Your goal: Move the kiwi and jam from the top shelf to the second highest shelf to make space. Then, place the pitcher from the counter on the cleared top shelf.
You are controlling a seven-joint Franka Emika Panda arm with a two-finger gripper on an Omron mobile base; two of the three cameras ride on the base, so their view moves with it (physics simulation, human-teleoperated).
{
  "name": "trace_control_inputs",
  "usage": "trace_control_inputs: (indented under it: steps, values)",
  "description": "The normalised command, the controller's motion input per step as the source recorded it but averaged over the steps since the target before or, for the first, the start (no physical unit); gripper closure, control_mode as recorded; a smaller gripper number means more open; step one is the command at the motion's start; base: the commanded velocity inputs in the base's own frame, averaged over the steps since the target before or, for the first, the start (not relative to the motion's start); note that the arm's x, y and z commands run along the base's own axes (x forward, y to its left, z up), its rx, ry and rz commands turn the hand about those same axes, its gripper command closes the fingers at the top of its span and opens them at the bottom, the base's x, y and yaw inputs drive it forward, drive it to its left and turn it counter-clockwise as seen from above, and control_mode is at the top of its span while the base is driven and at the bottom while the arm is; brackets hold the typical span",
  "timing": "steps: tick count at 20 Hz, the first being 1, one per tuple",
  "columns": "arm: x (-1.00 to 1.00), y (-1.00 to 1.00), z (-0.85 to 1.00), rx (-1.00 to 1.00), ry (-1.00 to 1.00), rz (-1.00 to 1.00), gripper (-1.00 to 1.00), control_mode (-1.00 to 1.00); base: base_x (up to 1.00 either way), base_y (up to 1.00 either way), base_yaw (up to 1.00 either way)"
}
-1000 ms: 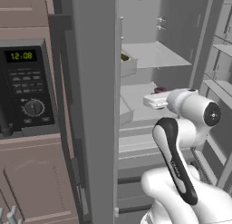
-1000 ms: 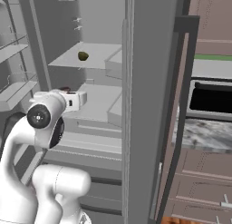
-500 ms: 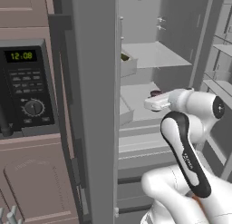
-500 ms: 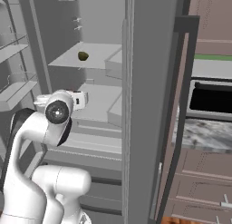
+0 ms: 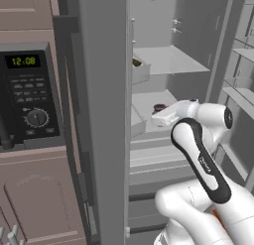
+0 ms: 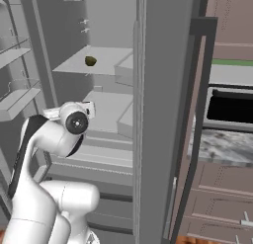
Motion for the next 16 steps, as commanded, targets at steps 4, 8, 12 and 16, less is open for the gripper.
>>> trace_control_inputs:
  steps: [4,8,12,16]
  values:
    - [0.38,0.14,-0.33,0.00,0.00,0.11,1.00,-1.00,0.00,0.00,0.00]
    - [0.40,0.05,-0.24,0.00,0.00,0.10,1.00,-1.00,0.00,0.00,0.00]
    - [0.38,0.02,-0.22,0.00,0.00,0.09,1.00,-1.00,0.00,0.00,0.00]
    - [0.38,0.01,-0.19,0.00,0.00,0.07,1.00,-1.00,0.00,0.00,0.00]
